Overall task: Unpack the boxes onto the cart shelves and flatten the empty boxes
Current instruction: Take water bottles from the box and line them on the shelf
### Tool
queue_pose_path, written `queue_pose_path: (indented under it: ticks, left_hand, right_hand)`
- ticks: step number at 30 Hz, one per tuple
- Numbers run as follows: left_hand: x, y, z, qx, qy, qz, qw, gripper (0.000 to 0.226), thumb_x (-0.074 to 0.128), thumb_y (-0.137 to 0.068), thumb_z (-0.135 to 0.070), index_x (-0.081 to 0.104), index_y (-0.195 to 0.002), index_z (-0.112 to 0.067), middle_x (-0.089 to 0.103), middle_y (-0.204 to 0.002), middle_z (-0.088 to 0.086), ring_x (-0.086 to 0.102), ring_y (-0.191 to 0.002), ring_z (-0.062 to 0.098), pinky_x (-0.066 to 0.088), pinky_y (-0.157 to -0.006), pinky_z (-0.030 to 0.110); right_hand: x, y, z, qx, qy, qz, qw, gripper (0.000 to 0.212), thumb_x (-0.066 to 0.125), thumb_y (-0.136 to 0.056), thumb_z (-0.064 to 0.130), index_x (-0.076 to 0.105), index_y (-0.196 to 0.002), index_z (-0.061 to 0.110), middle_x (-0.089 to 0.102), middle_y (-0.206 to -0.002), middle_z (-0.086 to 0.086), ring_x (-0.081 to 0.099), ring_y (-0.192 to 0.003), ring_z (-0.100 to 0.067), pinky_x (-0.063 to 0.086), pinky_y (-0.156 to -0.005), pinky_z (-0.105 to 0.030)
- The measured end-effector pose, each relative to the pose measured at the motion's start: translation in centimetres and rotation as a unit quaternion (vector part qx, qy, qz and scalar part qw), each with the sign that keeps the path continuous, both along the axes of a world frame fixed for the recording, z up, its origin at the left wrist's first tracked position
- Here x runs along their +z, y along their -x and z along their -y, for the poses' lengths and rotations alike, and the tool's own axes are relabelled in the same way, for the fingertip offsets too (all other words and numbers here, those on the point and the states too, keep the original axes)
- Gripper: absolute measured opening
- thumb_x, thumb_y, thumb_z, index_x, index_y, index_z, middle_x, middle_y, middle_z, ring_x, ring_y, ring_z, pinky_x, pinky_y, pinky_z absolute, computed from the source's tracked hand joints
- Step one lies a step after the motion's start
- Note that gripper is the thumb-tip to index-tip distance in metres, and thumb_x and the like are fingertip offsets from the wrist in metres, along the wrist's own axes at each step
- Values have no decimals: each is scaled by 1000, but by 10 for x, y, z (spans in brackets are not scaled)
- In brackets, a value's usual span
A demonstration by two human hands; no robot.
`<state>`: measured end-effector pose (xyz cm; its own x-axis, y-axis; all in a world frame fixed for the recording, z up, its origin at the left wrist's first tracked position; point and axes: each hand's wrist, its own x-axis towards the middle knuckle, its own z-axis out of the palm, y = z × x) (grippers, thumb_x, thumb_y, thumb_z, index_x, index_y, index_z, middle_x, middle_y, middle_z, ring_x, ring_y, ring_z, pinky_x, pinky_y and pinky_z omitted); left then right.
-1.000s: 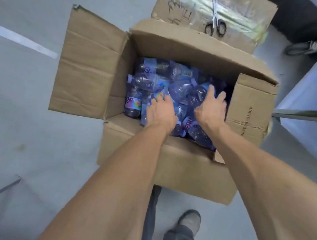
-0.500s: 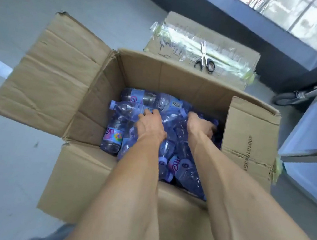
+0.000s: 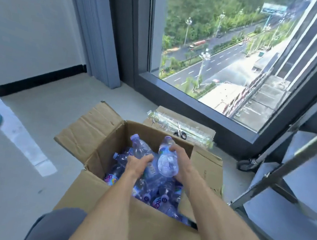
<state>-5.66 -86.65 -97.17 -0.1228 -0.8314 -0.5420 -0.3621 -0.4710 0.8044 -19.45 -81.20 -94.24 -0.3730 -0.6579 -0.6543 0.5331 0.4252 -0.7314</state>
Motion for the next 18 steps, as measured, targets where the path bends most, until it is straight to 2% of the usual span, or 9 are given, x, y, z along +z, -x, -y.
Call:
queue_pose_path:
  ticks: [2,4,5,7,9,12,15,18]
  left_hand:
    - [8,-5,-5,34,-19,-50,998,82,74,-58,-41,59,-123,6,67,-107,16,63,-87,26,50,-73,34]
    - [18,-1,-14,36,-17,-84,996,62,70,-64,-28,64,-117,5,64,-92,13,57,-71,24,45,-62,30]
    - [21,1,-19,38,-21,-111,993,59,67,-61,-26,64,-113,3,63,-92,16,57,-72,26,47,-62,33]
    - [27,8,-30,34,-63,-189,979,50,59,-64,-24,64,-107,2,64,-98,25,60,-81,34,53,-75,48]
    - [34,16,-42,26,-110,-264,958,35,52,-73,-25,64,-94,1,63,-86,22,59,-75,36,51,-77,44]
    - [38,33,-53,31,-151,-358,921,33,53,-70,-29,64,-85,-2,61,-75,15,60,-66,31,49,-71,37]
    - [43,59,-67,33,-165,-416,894,34,51,-78,-31,60,-95,-2,60,-82,12,60,-71,29,49,-72,36]
    - [49,87,-83,-3,-175,-444,879,39,61,-74,-40,62,-94,-6,60,-78,10,60,-69,25,50,-69,34]
  right_hand:
    - [18,1,-13,27,54,45,997,47,67,-85,31,59,-117,-2,65,-95,-19,63,-79,-32,52,-74,-38]
    - [28,7,-28,33,87,65,994,42,69,-86,30,61,-112,0,64,-86,-16,62,-70,-28,51,-68,-35]
    - [29,10,-34,28,104,71,992,41,70,-85,29,61,-113,-1,64,-86,-16,62,-71,-27,51,-69,-35]
    - [33,16,-52,28,145,116,982,38,70,-82,30,63,-105,1,62,-83,-13,60,-68,-25,51,-64,-32]
    - [28,26,-73,4,184,162,969,38,74,-75,32,67,-97,3,62,-81,-12,61,-66,-23,52,-61,-30]
    - [19,42,-101,-29,246,202,948,35,76,-69,33,74,-87,3,63,-79,-11,62,-67,-22,51,-65,-30]
    - [21,61,-120,-67,272,207,938,38,65,-73,29,70,-95,-2,63,-83,-15,62,-71,-27,51,-68,-32]
    - [26,81,-136,-110,286,198,931,44,58,-74,30,63,-97,-7,60,-83,-20,61,-71,-32,53,-68,-33]
